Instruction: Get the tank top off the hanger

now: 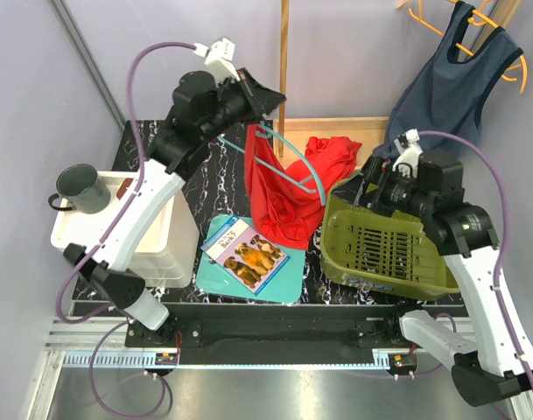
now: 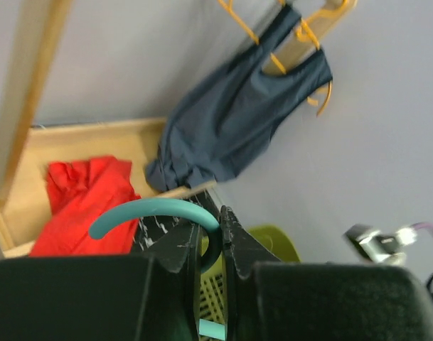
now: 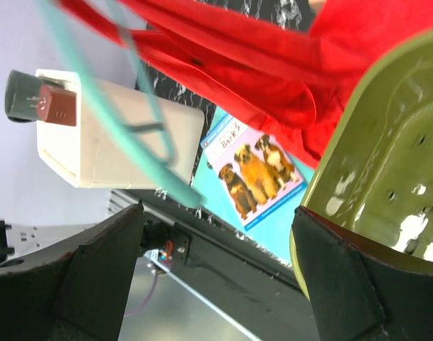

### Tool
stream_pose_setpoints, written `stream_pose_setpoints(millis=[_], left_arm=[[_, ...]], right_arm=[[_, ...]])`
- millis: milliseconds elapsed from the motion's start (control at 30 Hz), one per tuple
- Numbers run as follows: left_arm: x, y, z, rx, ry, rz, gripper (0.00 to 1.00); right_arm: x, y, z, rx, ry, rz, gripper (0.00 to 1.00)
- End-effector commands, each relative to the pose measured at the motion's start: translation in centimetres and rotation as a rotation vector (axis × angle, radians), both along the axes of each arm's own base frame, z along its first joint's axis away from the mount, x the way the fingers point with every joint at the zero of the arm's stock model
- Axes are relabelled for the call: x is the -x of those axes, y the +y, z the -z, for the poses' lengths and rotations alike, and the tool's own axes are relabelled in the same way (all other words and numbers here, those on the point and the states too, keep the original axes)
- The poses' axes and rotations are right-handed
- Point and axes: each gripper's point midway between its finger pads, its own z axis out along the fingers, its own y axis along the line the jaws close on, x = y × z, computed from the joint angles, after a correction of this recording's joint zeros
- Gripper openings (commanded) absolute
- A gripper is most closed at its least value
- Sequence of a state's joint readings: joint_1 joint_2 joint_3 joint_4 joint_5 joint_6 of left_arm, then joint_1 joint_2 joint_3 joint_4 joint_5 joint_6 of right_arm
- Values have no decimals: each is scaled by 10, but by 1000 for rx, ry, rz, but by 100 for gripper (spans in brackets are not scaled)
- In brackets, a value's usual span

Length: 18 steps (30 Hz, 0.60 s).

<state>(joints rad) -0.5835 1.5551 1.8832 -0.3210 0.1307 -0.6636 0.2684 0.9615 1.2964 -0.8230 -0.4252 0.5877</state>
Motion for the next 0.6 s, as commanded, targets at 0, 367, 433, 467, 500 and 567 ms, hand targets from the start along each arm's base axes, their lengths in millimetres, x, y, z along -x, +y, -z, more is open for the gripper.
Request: stream_pose_setpoints(millis=[0, 367, 433, 467, 500, 567], left_arm=[[20, -25, -17, 27, -41, 194, 0], [47, -66, -18, 41, -27, 330, 0], [48, -72, -18, 48, -19, 330, 0], [47, -72, -23, 58, -24, 324, 0], [45, -75, -21, 61, -15, 326, 0], [47, -77, -28, 72, -27, 331, 0]], right_arm=[[5, -11, -39, 95, -179, -41, 93], [17, 36, -57, 19, -237, -426, 89], [23, 44, -54, 15, -233, -480, 88], [29, 52, -48, 17, -219, -520, 87], [30, 55, -44, 23, -210, -527, 86], [29, 60, -33, 48, -183, -512, 82]])
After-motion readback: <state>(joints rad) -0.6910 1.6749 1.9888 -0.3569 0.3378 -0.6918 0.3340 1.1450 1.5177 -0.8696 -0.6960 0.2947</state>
